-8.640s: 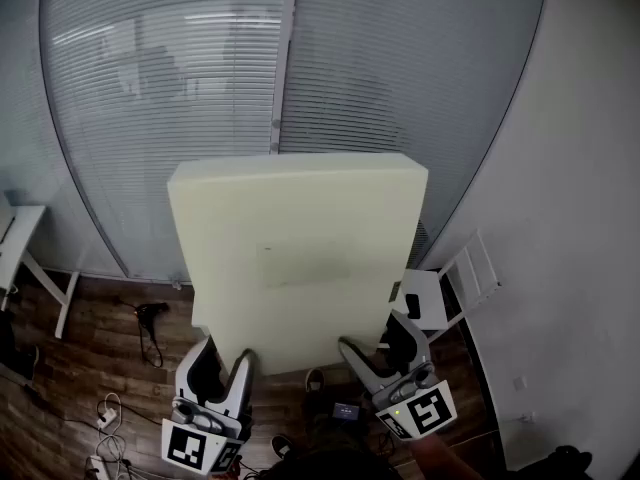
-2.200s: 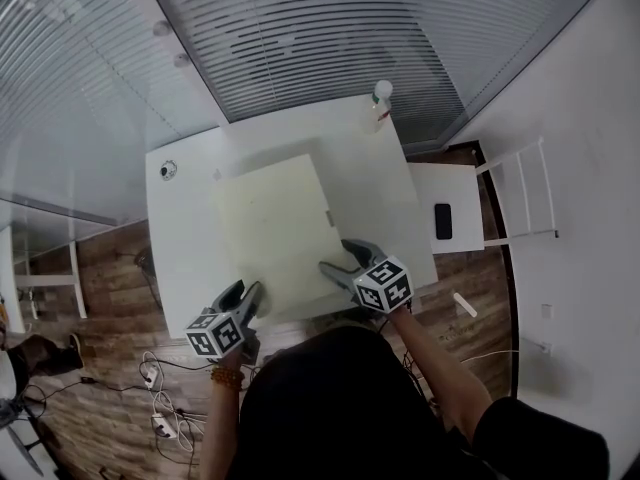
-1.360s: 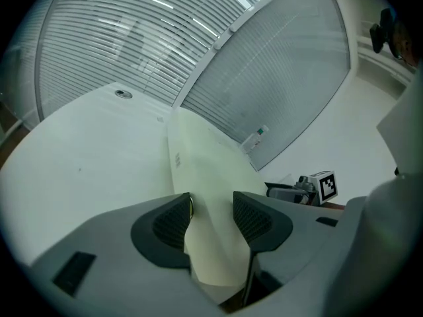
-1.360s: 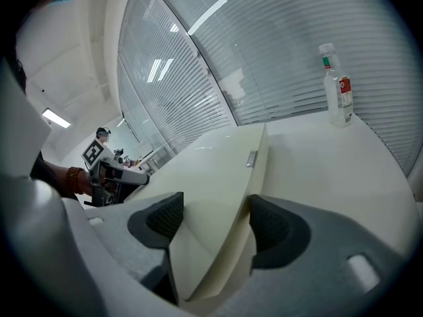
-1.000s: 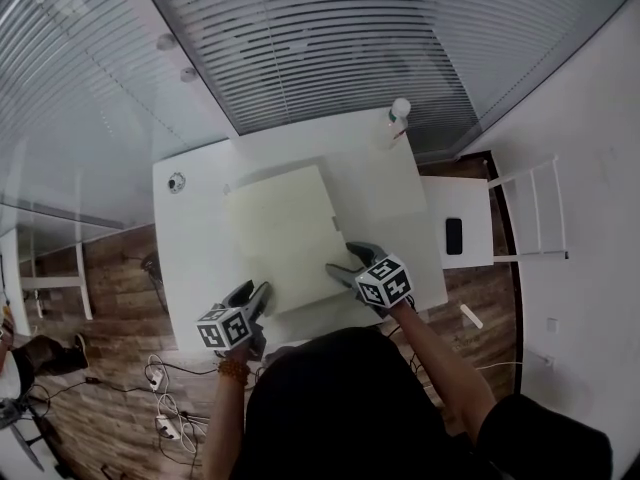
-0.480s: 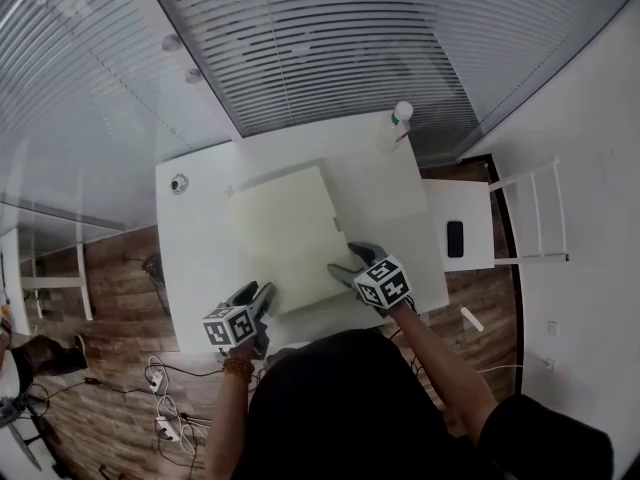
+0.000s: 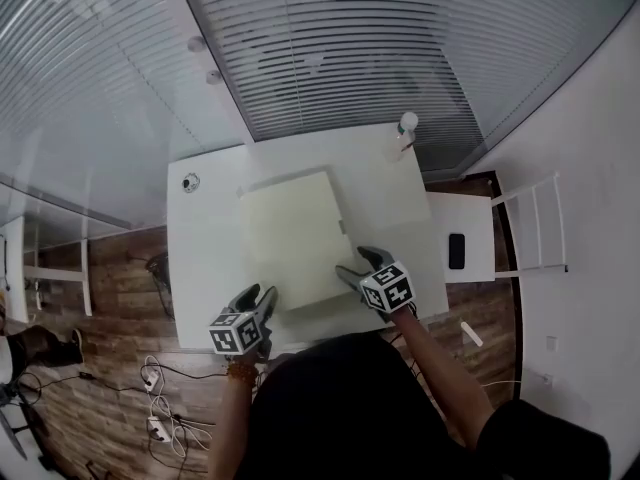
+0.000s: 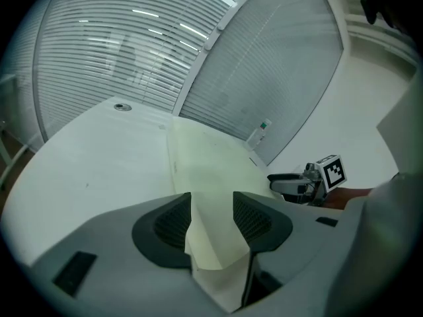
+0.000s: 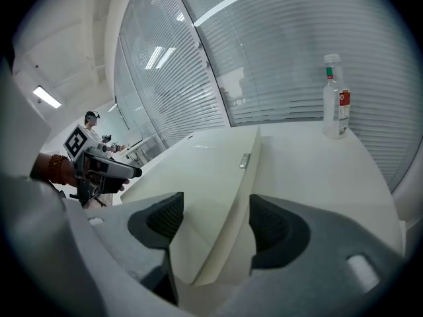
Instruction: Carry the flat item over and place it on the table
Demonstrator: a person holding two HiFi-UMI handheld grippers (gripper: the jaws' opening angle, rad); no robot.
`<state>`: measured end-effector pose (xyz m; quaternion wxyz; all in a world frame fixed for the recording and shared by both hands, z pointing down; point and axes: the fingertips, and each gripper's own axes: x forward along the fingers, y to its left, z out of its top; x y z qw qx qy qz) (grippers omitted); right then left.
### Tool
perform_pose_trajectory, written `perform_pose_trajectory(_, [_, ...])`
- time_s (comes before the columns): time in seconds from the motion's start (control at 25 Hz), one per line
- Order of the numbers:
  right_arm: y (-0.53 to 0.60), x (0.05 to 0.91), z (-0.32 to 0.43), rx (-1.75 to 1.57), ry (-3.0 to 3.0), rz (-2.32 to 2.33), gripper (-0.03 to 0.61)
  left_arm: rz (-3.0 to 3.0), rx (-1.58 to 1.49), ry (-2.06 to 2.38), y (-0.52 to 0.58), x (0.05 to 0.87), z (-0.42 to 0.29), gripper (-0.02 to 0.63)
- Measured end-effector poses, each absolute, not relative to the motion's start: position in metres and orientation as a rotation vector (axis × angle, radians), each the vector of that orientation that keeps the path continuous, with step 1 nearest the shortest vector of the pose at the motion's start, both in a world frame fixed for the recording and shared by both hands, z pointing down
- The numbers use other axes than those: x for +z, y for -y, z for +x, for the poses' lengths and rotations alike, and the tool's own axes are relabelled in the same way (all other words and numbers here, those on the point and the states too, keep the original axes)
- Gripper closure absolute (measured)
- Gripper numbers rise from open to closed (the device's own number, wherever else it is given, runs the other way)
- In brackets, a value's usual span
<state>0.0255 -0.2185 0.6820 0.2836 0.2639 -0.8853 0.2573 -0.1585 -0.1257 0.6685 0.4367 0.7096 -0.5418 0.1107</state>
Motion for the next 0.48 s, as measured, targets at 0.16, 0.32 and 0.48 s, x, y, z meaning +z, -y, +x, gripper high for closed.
perform_pose_trajectory(0.16, [0.214, 0.675, 0.029, 0.687, 2.385, 0.713, 0.272, 1.774, 0.267, 1.384, 0.12, 0.659, -0.159, 0.413])
perform_pose_trajectory(0.32, [0.206, 0.671, 0.033, 0.684, 2.392, 0.698, 0.272, 1.762, 0.296, 1.42, 0.108, 0.653, -0.161, 0.413])
perform_pose_trajectory(0.48, [0.202, 0.668, 0.03, 0.541, 2.383, 0.634, 0.272, 1.741, 0.316, 1.454, 0.101, 0.647, -0.171, 0.413])
